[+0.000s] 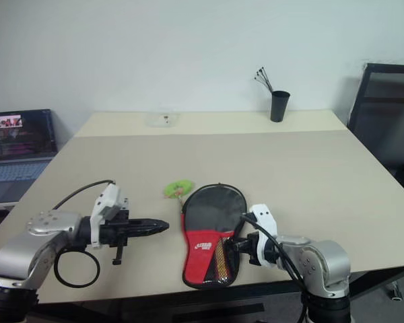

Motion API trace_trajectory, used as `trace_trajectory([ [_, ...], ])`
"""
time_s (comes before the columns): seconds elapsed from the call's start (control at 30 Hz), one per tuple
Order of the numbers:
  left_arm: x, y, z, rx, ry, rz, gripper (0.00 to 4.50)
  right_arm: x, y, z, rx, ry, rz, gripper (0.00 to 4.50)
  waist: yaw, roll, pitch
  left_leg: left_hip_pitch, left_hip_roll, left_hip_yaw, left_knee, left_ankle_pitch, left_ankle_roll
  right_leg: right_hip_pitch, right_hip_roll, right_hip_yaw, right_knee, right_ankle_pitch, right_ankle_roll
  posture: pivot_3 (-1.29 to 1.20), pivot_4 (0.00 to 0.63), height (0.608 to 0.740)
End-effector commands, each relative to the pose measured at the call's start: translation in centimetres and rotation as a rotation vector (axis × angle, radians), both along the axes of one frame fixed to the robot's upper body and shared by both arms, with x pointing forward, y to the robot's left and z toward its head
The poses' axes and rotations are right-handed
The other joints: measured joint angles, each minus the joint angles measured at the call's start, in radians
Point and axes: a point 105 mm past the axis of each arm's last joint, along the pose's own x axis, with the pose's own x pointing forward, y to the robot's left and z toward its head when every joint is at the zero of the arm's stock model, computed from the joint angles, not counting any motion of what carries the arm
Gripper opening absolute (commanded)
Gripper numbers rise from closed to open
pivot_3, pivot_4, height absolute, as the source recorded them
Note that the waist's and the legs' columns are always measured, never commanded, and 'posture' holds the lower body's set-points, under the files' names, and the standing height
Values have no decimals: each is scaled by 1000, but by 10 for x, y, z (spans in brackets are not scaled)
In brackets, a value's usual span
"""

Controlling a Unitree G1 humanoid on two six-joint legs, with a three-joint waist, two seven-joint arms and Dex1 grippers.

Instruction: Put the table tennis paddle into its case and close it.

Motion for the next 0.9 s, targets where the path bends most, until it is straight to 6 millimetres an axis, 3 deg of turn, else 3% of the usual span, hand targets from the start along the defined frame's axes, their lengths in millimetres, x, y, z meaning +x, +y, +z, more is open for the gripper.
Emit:
trace_trajectory([
  [0.03, -2, -5, 11, -5, -39, -31, 0, -6, 2, 3, 10, -10, 22, 29, 0, 0, 0, 0, 0, 0, 0, 0, 0, 0, 0, 0, 0, 0, 0, 0, 150, 740],
  [0.37, -1, -6, 10, -8, -42, -28, 0, 5, -5, 6, -21, -40, -18, 29, 0, 0, 0, 0, 0, 0, 0, 0, 0, 0, 0, 0, 0, 0, 0, 0, 150, 740],
  [0.47, 0, -6, 9, -10, -45, -22, 0, 6, -8, 10, -20, -54, -25, 691, 0, 0, 0, 0, 0, 0, 0, 0, 0, 0, 0, 0, 0, 0, 0, 0, 150, 740],
  [0.7, 11, 0, 7, -24, -86, 50, 0, -7, -6, 32, -9, -157, 110, 3074, 0, 0, 0, 0, 0, 0, 0, 0, 0, 0, 0, 0, 0, 0, 0, 0, 150, 740],
  [0.83, 25, 4, 7, -36, -104, 140, 0, -3, -9, 61, -13, -311, 186, 4444, 0, 0, 0, 0, 0, 0, 0, 0, 0, 0, 0, 0, -1, 0, 0, 0, 150, 740],
  [0.9, 31, 9, 3, -12, -106, 181, 0, -1, -5, 79, 7, -399, 253, 4483, -1, 0, 1, 0, 0, 0, 0, 0, 0, 0, 0, 0, 0, 0, 0, 0, 150, 740],
])
